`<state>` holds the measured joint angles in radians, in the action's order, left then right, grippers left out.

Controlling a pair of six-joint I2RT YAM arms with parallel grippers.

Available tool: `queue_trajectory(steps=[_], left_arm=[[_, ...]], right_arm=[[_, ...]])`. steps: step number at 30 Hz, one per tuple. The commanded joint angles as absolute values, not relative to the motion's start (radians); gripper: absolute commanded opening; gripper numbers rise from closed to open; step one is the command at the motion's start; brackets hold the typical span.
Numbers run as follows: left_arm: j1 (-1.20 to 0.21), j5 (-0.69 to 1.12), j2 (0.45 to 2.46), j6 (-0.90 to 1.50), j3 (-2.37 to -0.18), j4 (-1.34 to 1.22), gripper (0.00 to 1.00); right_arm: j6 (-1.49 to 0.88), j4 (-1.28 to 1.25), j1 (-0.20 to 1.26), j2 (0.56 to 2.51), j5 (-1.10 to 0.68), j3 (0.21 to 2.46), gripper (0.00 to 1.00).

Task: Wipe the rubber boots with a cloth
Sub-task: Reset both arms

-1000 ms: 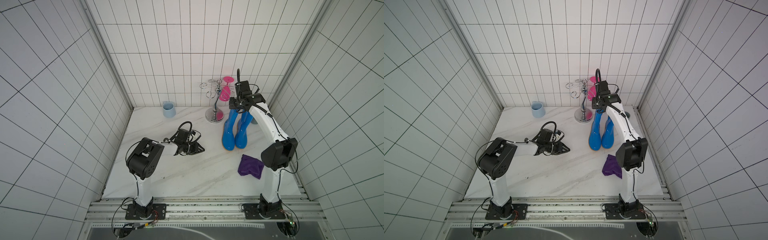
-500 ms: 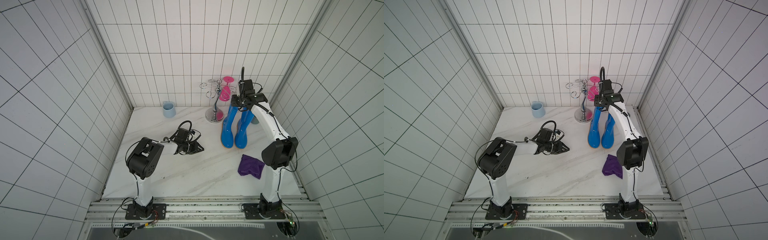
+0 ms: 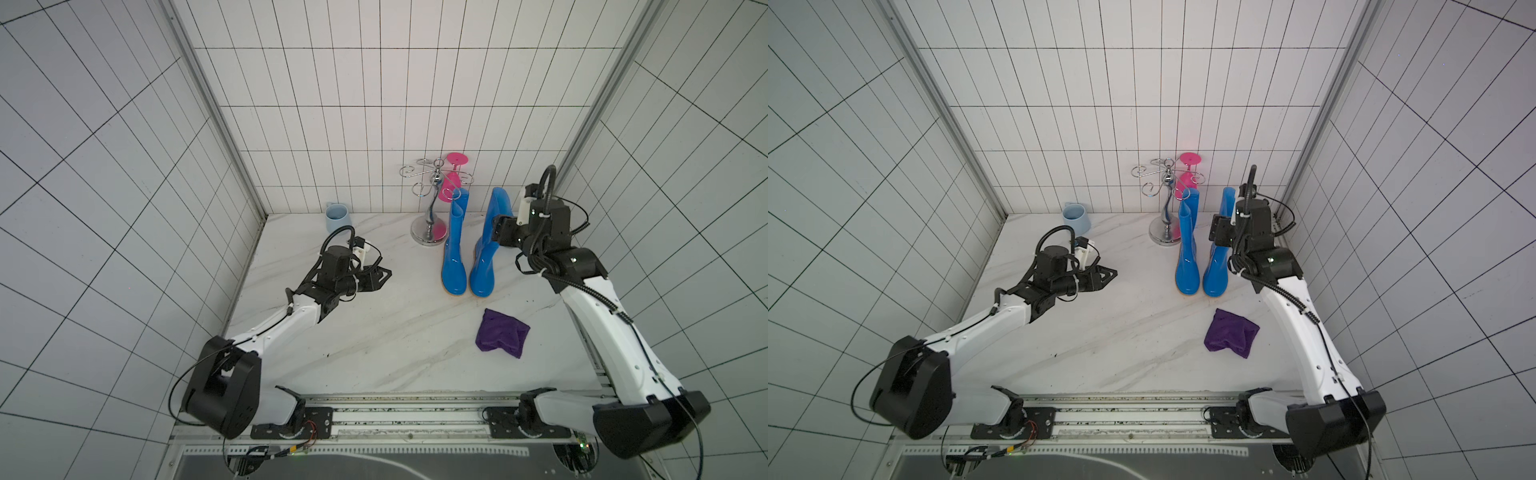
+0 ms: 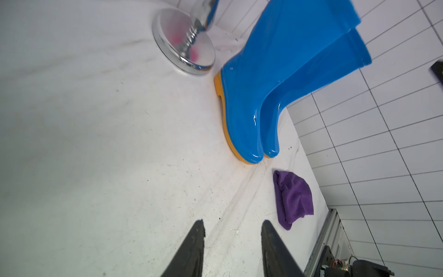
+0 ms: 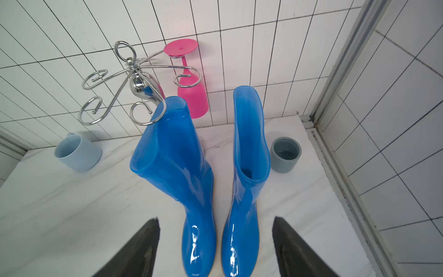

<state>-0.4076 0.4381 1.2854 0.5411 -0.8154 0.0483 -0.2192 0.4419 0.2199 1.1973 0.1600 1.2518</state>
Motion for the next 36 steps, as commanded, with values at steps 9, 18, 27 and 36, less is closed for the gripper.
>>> queue_trajectory(steps=[9, 18, 27, 36], left_arm=[[-0.402, -0.033, 0.928, 0.375, -0.7, 0.111, 0.98], [-0.402, -0.422, 0.857, 0.278, -0.606, 0.102, 0.98], [-0.333, -0.563, 0.836, 0.105, -0.377, -0.303, 0.98], [-0.148, -0.47, 1.197, 0.098, -0.342, -0.626, 0.98]], right_arm=[[-0.066, -0.421, 0.077, 1.174, 0.187, 0.503, 0.99], [0.045, -1.087, 0.055, 1.362, 0.233, 0.242, 1.0], [0.029, -1.634, 0.04, 1.563, 0.253, 0.077, 1.0], [0.011, -1.439, 0.04, 1.544, 0.285, 0.162, 1.0]])
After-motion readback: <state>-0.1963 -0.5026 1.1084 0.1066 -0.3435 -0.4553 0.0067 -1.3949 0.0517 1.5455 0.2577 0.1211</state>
